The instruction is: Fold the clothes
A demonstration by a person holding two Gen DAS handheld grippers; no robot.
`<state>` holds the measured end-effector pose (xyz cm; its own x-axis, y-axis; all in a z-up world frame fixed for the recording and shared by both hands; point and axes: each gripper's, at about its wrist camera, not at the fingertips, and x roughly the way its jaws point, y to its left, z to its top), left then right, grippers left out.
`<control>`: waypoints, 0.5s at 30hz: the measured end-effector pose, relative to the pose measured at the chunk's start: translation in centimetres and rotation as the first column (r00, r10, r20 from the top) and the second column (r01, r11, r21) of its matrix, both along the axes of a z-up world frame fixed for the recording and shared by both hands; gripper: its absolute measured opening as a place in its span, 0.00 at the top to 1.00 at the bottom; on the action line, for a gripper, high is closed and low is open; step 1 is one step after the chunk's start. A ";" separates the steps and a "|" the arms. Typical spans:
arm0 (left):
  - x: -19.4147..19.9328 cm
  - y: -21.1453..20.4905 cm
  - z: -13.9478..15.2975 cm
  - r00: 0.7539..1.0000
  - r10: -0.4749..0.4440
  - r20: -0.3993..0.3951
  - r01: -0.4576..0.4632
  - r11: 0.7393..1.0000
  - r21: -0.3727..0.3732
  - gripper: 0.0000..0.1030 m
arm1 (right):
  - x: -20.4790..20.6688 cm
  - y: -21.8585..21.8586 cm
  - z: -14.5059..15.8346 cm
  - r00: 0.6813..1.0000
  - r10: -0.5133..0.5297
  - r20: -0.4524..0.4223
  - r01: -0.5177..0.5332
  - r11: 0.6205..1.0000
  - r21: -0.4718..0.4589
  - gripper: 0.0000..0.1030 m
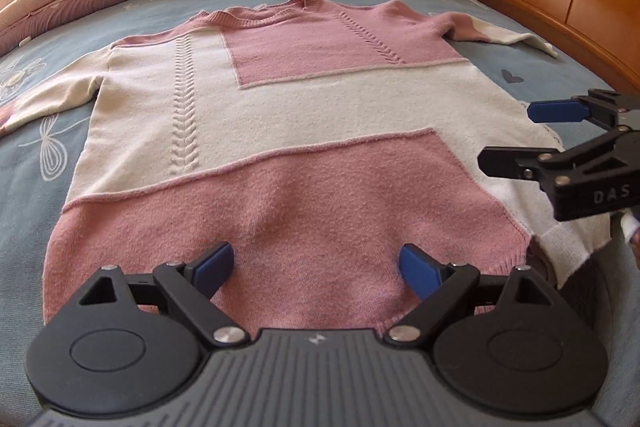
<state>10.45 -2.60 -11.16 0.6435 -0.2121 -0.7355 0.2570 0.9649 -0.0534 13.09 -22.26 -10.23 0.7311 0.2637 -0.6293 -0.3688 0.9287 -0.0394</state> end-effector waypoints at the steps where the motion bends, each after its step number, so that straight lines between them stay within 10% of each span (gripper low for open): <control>1: -0.2 0.2 0.1 1.000 -0.001 -0.002 0.001 1.000 -0.012 0.12 | 0.3 0.0 -0.5 1.000 -0.017 -0.016 0.017 0.999 -0.028 0.00; 10: 1.6 2.2 2.2 1.000 0.008 -0.008 -0.009 0.969 -0.247 0.12 | -1.2 -5.9 -2.3 0.992 -0.086 -0.090 0.108 0.954 0.279 0.00; 15: 6.6 1.7 2.9 1.000 0.017 0.010 -0.014 0.976 -0.219 0.11 | -2.1 -4.0 -1.5 0.998 0.041 -0.048 -0.023 0.944 0.328 0.00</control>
<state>17.02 -0.92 -8.24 0.6564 -0.3567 -0.6647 0.2439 0.9342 -0.2604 10.99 -26.29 -11.72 0.6864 0.4844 -0.5424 -0.3921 0.8747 0.2849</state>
